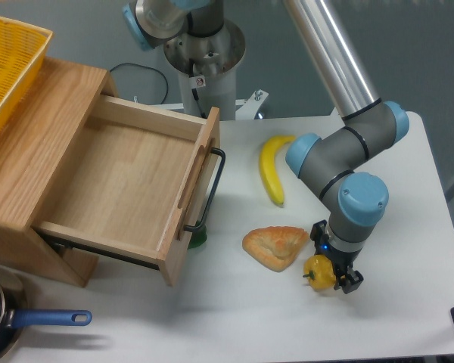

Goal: Pick up the yellow pepper
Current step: 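Lower around the yellow pepper and close the gripper on it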

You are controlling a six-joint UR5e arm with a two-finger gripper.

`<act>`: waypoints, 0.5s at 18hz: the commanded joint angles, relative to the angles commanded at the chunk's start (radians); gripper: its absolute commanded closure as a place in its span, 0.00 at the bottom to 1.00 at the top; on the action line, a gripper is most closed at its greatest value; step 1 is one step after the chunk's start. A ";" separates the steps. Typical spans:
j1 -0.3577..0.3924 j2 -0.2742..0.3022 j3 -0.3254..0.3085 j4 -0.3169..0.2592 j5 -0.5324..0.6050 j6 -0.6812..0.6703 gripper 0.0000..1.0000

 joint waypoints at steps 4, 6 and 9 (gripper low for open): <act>0.002 0.011 -0.003 0.000 0.008 0.014 0.76; 0.002 0.031 -0.009 -0.003 0.018 -0.011 0.81; 0.008 0.078 -0.024 -0.006 0.072 -0.067 0.80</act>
